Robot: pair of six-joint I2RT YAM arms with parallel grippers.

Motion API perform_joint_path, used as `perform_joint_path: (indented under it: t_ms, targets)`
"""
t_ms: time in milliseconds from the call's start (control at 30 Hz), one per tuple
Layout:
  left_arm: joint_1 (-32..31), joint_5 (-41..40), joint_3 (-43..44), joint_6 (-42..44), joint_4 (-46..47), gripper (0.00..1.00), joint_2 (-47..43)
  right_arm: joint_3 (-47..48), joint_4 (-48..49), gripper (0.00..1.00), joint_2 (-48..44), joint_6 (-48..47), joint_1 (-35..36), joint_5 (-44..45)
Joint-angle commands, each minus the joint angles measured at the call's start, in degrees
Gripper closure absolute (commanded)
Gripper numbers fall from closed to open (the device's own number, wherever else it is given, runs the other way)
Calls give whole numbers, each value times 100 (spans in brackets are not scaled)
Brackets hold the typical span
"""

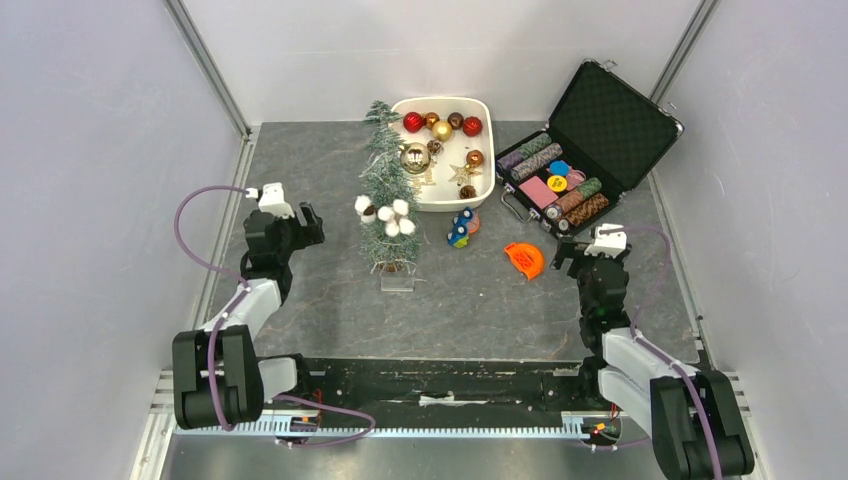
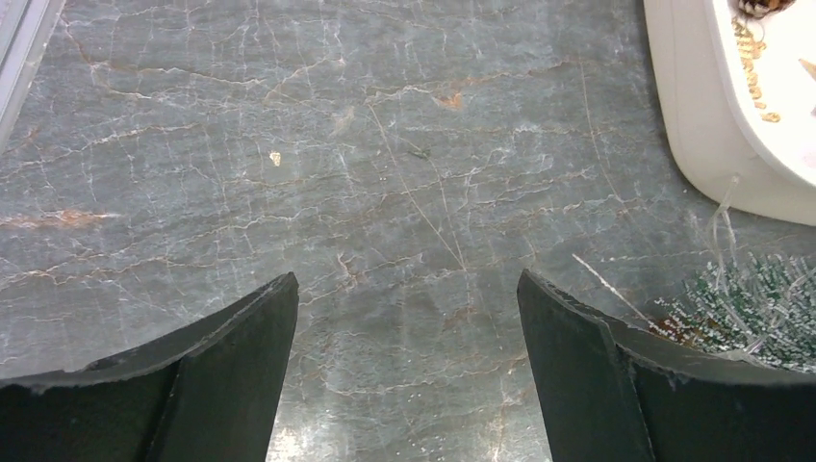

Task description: Decorate the small christmas tree

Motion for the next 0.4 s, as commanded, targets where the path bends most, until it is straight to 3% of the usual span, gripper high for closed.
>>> perform_joint_path:
  t_ms: [0, 367]
  targets:
    - [-4, -27, -149, -468, 1020, 10, -98, -383, 971, 2, -244, -295, -12, 385]
    - [-4, 36, -509, -241, 1382, 10, -170, -853, 1442, 2, -384, -435, -16, 285]
